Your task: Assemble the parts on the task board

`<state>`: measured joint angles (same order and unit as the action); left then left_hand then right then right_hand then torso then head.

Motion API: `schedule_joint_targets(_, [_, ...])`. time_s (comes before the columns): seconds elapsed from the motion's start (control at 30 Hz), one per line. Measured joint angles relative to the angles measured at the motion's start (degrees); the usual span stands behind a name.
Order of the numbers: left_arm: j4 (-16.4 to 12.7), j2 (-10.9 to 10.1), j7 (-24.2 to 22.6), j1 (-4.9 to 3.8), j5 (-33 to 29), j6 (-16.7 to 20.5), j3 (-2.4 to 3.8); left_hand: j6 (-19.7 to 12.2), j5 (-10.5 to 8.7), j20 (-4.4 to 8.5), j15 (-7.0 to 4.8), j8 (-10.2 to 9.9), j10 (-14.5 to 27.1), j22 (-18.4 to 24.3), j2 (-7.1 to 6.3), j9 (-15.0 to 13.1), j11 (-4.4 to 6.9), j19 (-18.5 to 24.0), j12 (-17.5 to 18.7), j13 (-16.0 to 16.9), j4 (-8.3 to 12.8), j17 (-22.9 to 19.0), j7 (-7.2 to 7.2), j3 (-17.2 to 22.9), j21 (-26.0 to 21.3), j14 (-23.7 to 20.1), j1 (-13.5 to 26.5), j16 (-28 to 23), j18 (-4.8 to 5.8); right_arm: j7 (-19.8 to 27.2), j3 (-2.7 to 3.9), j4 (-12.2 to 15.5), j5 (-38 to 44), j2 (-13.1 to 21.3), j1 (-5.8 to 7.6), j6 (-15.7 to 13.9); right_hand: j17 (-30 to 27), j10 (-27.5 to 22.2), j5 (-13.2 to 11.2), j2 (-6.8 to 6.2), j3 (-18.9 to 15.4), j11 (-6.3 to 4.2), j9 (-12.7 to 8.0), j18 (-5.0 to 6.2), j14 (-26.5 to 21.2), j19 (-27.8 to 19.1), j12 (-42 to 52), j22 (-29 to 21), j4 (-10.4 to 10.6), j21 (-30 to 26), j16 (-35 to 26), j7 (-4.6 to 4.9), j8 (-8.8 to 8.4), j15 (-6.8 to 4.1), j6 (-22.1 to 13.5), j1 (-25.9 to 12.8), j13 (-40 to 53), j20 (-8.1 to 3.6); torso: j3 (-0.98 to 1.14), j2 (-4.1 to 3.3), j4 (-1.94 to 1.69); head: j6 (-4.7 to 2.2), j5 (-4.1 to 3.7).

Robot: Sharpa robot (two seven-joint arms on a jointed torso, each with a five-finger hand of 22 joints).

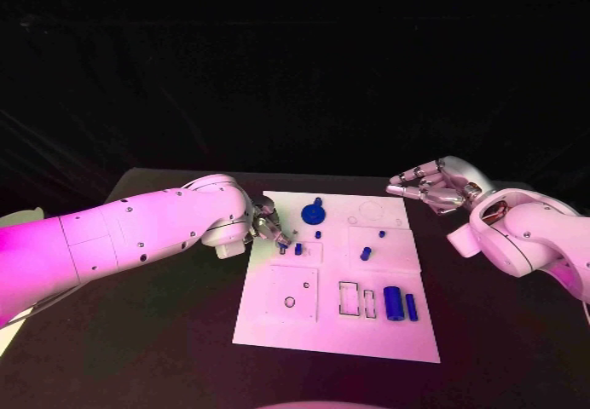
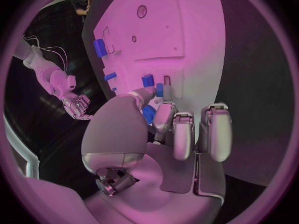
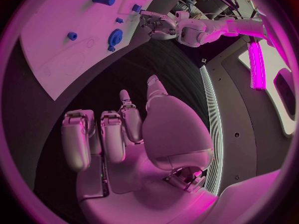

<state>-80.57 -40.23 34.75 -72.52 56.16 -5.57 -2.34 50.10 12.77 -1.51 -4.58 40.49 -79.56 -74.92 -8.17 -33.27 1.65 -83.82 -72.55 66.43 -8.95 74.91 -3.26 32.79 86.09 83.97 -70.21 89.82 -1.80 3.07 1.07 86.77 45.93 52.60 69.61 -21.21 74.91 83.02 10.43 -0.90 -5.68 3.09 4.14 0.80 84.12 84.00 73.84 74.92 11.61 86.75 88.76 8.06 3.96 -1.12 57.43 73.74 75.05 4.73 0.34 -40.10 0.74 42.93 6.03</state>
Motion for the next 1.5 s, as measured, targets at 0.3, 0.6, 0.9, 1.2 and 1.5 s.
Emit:
schedule_joint_targets(0.3, [-0.16,0.10,0.86,0.20,3.20,-0.59,-0.02,0.06,0.00,0.00,0.00,0.00,0.00,0.00,-0.15,0.04,0.00,0.00,0.00,-0.01,0.09,0.00,0.15,0.09,0.23,0.00,0.15,0.00,0.00,0.00,0.00,-0.02,-0.01,-0.02,-0.09,0.04,0.00,0.00,0.00,0.00,0.00,0.00,-0.01,0.00,0.00,0.00,0.00,-0.01,0.00,0.00,0.00,0.00,0.00,0.00,0.00,0.00,0.00,0.00,0.04,-0.03,-0.01,0.47,0.01])
schedule_joint_targets(0.6, [0.02,0.26,1.30,0.22,5.19,-1.78,0.02,0.04,-0.01,0.00,0.00,-0.01,0.01,0.00,-0.59,0.01,0.00,0.00,0.00,-0.01,0.43,0.00,0.34,0.42,0.23,0.00,0.59,0.00,0.00,0.00,0.00,-0.02,-0.01,-0.01,-0.14,0.07,0.04,0.00,0.00,0.00,0.00,0.00,-0.01,0.00,0.00,0.00,0.00,-0.01,0.00,0.00,0.00,0.00,0.00,0.00,0.00,0.00,0.02,0.00,0.07,0.01,-0.02,0.70,0.05])
schedule_joint_targets(0.9, [0.03,0.54,1.35,0.21,5.62,-3.45,0.02,0.04,-0.03,0.00,0.00,-0.01,0.01,0.01,-0.57,0.02,0.00,0.00,0.00,-0.02,0.50,0.00,0.33,0.49,0.23,-0.01,0.58,0.00,0.00,0.00,0.00,-0.01,-0.01,-0.04,-0.16,0.11,0.04,0.00,0.00,0.00,0.00,0.00,0.02,0.00,0.00,0.00,0.00,0.03,0.00,0.00,0.00,0.00,0.00,0.00,0.00,0.00,0.03,0.00,0.07,0.03,-0.02,0.86,0.10])
schedule_joint_targets(1.2, [0.27,0.86,1.41,0.21,5.70,-4.83,0.02,0.06,-0.13,0.00,0.00,-0.02,0.01,0.01,-0.57,0.04,-0.01,0.00,0.00,-0.08,0.57,0.00,0.32,0.57,0.23,-0.01,0.57,0.00,0.00,0.00,0.00,0.02,-0.03,-0.08,-0.18,0.16,0.03,0.00,0.00,0.00,-0.15,0.00,0.03,0.00,0.00,0.00,0.00,0.03,-0.16,0.00,0.00,0.00,0.00,0.00,0.00,0.00,0.00,0.00,0.08,0.02,-0.02,0.86,0.03])
schedule_joint_targets(1.5, [0.34,0.93,1.44,0.15,5.79,-5.70,0.07,0.07,0.09,0.00,-0.01,-0.11,0.01,0.01,-0.57,0.06,-0.01,0.00,0.00,-0.09,0.58,0.04,0.31,0.57,0.23,-0.01,0.57,0.00,0.00,0.00,0.00,0.02,-0.04,-0.08,-0.18,0.21,0.02,0.00,0.00,0.00,-0.15,0.00,0.02,0.00,0.00,0.00,0.00,0.02,-0.16,0.00,0.00,0.00,0.00,0.00,0.00,0.00,0.01,0.00,0.05,0.02,-0.02,1.02,0.03])
